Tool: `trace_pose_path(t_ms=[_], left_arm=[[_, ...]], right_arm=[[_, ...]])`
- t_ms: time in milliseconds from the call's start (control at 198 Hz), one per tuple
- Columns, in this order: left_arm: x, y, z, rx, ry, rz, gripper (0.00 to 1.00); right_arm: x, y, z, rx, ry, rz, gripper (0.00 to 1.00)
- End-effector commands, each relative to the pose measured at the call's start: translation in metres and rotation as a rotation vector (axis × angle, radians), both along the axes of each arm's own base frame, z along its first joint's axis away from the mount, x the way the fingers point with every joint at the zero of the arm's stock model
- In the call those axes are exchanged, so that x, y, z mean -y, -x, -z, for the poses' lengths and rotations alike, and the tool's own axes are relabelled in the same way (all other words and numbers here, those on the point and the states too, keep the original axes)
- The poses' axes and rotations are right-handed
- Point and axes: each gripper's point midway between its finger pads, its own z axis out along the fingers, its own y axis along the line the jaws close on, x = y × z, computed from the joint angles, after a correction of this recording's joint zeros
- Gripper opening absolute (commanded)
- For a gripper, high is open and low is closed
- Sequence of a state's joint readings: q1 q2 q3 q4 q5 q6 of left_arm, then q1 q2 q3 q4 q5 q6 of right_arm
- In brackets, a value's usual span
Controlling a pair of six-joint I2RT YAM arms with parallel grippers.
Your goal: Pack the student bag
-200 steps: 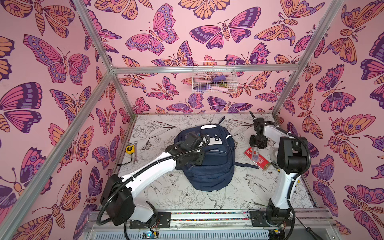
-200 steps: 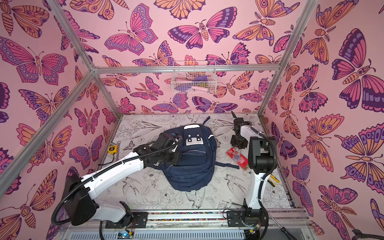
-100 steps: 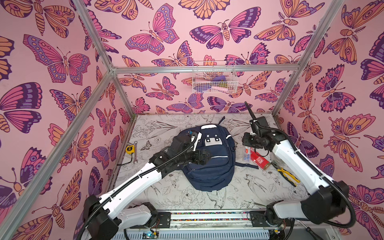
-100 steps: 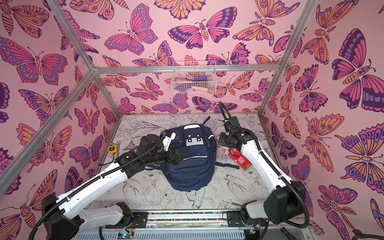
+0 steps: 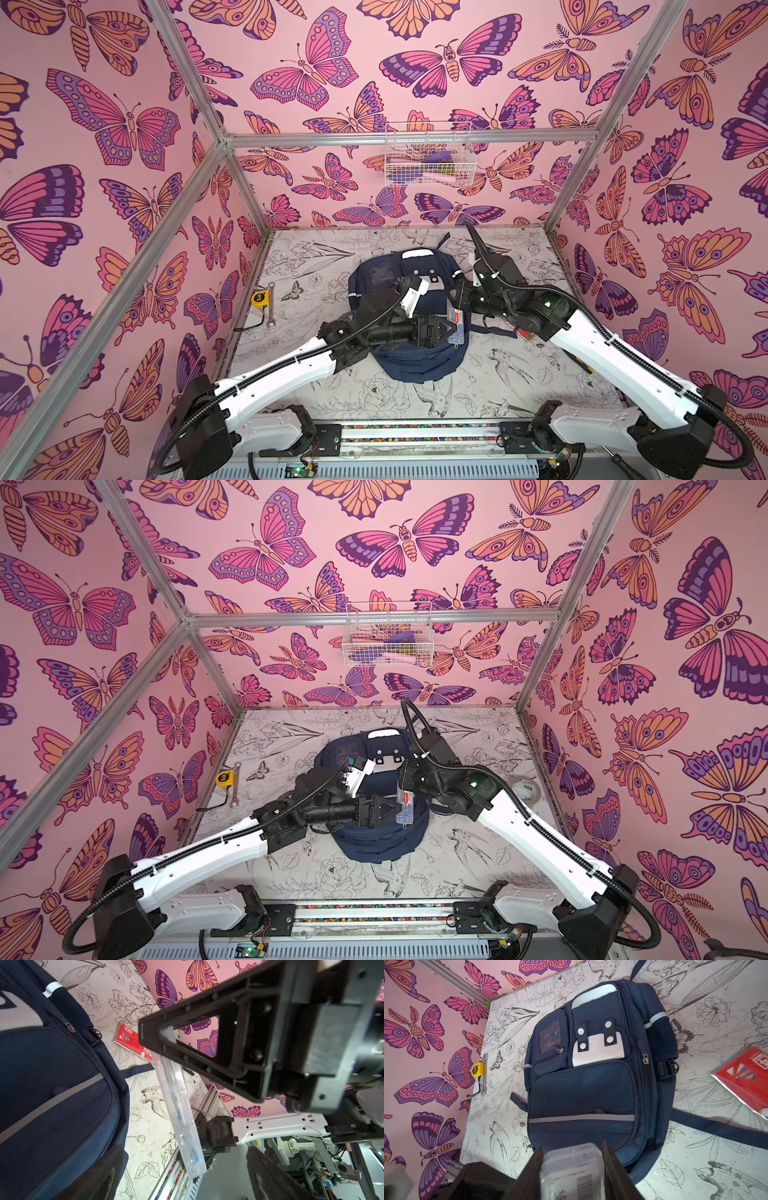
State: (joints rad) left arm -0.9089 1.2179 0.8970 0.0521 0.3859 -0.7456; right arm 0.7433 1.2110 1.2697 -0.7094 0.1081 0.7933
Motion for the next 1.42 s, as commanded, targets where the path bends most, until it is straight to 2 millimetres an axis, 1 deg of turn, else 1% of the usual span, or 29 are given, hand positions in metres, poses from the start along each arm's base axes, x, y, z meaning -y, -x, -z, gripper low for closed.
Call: trace_pose_path(t_ms=[0, 35, 40, 56, 162, 248, 283, 339, 395, 481, 536, 632, 703, 754, 794, 814, 835, 880, 976, 1022, 1052, 1103, 1108, 1118, 1153, 1184, 1285, 1351, 1411], left_arm=[[0.011, -0.002, -0.002, -0.026, 0.062, 0.011, 0.85], [0.015, 0.000, -0.005, -0.029, 0.081, 0.027, 0.81], [0.017, -0.001, 0.001, -0.040, 0.070, 0.028, 0.80], [0.021, -0.002, 0.007, -0.050, 0.061, 0.033, 0.79], [0.032, -0.005, 0.009, -0.059, 0.056, 0.048, 0.68], [0.037, -0.009, 0.015, -0.074, 0.044, 0.041, 0.61], [0.038, -0.010, 0.019, -0.080, 0.036, 0.039, 0.56], [0.038, -0.012, 0.023, -0.091, 0.028, 0.025, 0.46], [0.036, -0.015, 0.026, -0.095, 0.017, 0.007, 0.38], [0.031, -0.017, 0.025, -0.088, 0.008, -0.018, 0.28], [0.028, -0.019, 0.024, -0.080, 0.003, -0.031, 0.19], [0.025, -0.022, 0.023, -0.077, -0.001, -0.043, 0.10], [0.023, -0.023, 0.022, -0.080, 0.003, -0.043, 0.07], [0.022, -0.025, 0.022, -0.090, 0.006, -0.045, 0.04], [0.019, -0.026, 0.022, -0.104, 0.010, -0.047, 0.01], [0.018, -0.026, 0.021, -0.110, 0.015, -0.047, 0.00], [0.016, -0.027, 0.020, -0.118, 0.021, -0.045, 0.00], [0.011, -0.027, 0.017, -0.138, 0.036, -0.038, 0.00], [-0.002, -0.025, 0.006, -0.176, 0.062, 0.012, 0.00], [-0.009, -0.020, -0.001, -0.197, 0.071, 0.058, 0.00], [-0.012, -0.015, -0.005, -0.210, 0.081, 0.103, 0.00], [-0.016, -0.006, -0.010, -0.237, 0.094, 0.181, 0.00], [-0.019, -0.003, -0.017, -0.223, 0.106, 0.189, 0.00], [-0.021, 0.000, -0.023, -0.214, 0.116, 0.203, 0.00], [-0.026, 0.008, -0.029, -0.209, 0.131, 0.245, 0.00], [-0.030, 0.014, -0.033, -0.197, 0.142, 0.277, 0.00], [-0.038, 0.028, -0.041, -0.183, 0.168, 0.341, 0.00], [-0.039, 0.035, -0.044, -0.186, 0.185, 0.384, 0.00], [-0.039, 0.039, -0.048, -0.188, 0.207, 0.413, 0.00]], right_arm=[[0.001, -0.004, -0.024, 0.047, -0.068, 0.053, 0.21], [0.002, -0.004, -0.024, 0.046, -0.069, 0.057, 0.21], [0.002, -0.004, -0.024, 0.045, -0.069, 0.057, 0.21], [0.002, -0.003, -0.025, 0.044, -0.071, 0.058, 0.21], [0.001, -0.003, -0.024, 0.042, -0.082, 0.065, 0.21], [0.004, -0.005, -0.023, 0.047, -0.073, 0.080, 0.21], [0.005, -0.006, -0.023, 0.049, -0.069, 0.086, 0.21], [0.006, -0.007, -0.023, 0.054, -0.064, 0.090, 0.21], [0.007, -0.009, -0.023, 0.062, -0.056, 0.096, 0.21], [0.008, -0.011, -0.024, 0.078, -0.049, 0.104, 0.22], [0.009, -0.012, -0.025, 0.084, -0.047, 0.104, 0.22], [0.007, -0.013, -0.024, 0.084, -0.047, 0.101, 0.22], [0.006, -0.014, -0.024, 0.084, -0.042, 0.094, 0.24], [0.006, -0.015, -0.023, 0.084, -0.033, 0.090, 0.30], [0.007, -0.016, -0.025, 0.089, -0.026, 0.087, 0.40], [0.008, -0.016, -0.027, 0.095, -0.022, 0.083, 0.50], [0.010, -0.017, -0.028, 0.098, -0.018, 0.083, 0.58], [0.015, -0.019, -0.033, 0.113, -0.007, 0.076, 0.66], [0.026, -0.023, -0.047, 0.153, -0.029, -0.002, 0.74], [0.025, -0.023, -0.055, 0.183, -0.082, -0.088, 0.77], [0.015, -0.016, -0.057, 0.183, -0.154, -0.198, 0.80], [-0.001, -0.003, -0.064, 0.168, -0.326, -0.393, 0.80], [-0.003, -0.001, -0.064, 0.163, -0.347, -0.414, 0.80], [-0.005, 0.002, -0.067, 0.160, -0.386, -0.452, 0.79], [-0.013, 0.013, -0.071, 0.148, -0.500, -0.566, 0.76], [-0.016, 0.019, -0.073, 0.149, -0.562, -0.626, 0.74], [-0.019, 0.032, -0.075, 0.199, -0.620, -0.706, 0.74], [-0.021, 0.039, -0.083, 0.231, -0.664, -0.745, 0.73], [-0.021, 0.041, -0.086, 0.242, -0.677, -0.753, 0.72]])
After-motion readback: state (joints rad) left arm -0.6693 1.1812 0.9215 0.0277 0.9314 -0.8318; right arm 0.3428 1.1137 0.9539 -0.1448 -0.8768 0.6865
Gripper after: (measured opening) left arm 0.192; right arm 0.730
